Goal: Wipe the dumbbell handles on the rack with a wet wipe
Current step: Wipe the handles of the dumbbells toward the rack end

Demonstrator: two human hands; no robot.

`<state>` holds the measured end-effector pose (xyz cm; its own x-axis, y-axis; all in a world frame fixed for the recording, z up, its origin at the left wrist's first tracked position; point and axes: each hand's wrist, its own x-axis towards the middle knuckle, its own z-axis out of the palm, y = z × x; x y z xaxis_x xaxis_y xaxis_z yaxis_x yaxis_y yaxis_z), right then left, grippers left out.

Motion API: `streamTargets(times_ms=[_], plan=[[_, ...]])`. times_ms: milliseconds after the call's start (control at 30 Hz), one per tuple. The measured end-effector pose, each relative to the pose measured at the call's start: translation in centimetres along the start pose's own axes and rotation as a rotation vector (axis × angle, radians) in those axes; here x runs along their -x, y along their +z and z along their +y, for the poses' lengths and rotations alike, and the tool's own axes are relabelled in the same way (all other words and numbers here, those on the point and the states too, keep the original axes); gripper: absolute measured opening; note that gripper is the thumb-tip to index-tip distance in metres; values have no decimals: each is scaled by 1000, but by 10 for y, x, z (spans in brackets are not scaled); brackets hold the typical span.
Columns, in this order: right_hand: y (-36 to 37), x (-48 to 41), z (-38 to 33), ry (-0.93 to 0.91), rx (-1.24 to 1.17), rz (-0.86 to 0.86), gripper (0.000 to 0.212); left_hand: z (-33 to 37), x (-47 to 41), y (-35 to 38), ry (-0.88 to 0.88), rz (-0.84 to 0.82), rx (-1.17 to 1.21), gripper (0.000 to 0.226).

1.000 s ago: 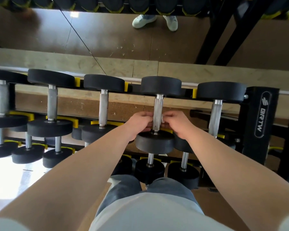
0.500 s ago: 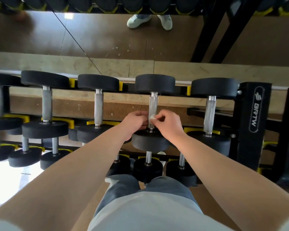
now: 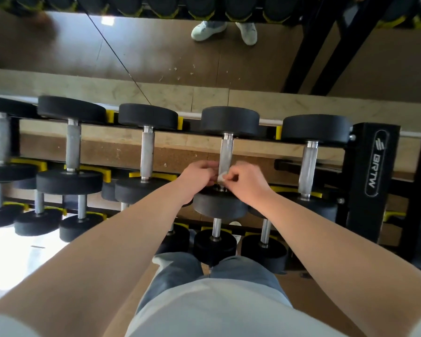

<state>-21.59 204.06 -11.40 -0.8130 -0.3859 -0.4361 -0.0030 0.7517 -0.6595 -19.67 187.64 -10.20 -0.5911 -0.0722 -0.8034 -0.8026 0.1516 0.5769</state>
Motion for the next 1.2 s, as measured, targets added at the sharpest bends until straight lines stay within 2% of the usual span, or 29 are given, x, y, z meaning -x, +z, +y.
streamTargets(times_ms=[67,100,233,333,467,600,667,733,867,1000,1067,1200], plan=[[-1,-1,-2,-12,12,-59,18,0,1,0,-3,-4,7,34],[-1,-5,-4,-13,-31,-9,16,0,2,0,-7,-2,13,34],[-1,-32,-20,67,-304,378,10,-1,0,0,-36,15,29,39],[1,-41,-20,80,-287,463,16,1,1,1,-48,13,40,41],[1,-20,-1,-225,71,212,21,4,3,0,-57,31,76,32],[-3,-14,8,-267,212,-163,25,12,2,1,-117,61,180,29],[-4,-16,6,-304,277,-194,25,10,1,0,-123,66,212,31],[-5,-19,5,-346,289,-82,26,8,0,-1,-124,66,205,32],[-8,-33,-9,-232,93,348,24,10,-3,-3,-141,45,118,38],[3,-37,-17,-112,35,531,22,8,-3,-3,-135,24,103,44],[9,-27,-15,-117,41,463,22,7,-1,-3,-126,28,114,43],[6,-10,-5,-250,215,79,23,8,0,-3,-130,38,148,32]])
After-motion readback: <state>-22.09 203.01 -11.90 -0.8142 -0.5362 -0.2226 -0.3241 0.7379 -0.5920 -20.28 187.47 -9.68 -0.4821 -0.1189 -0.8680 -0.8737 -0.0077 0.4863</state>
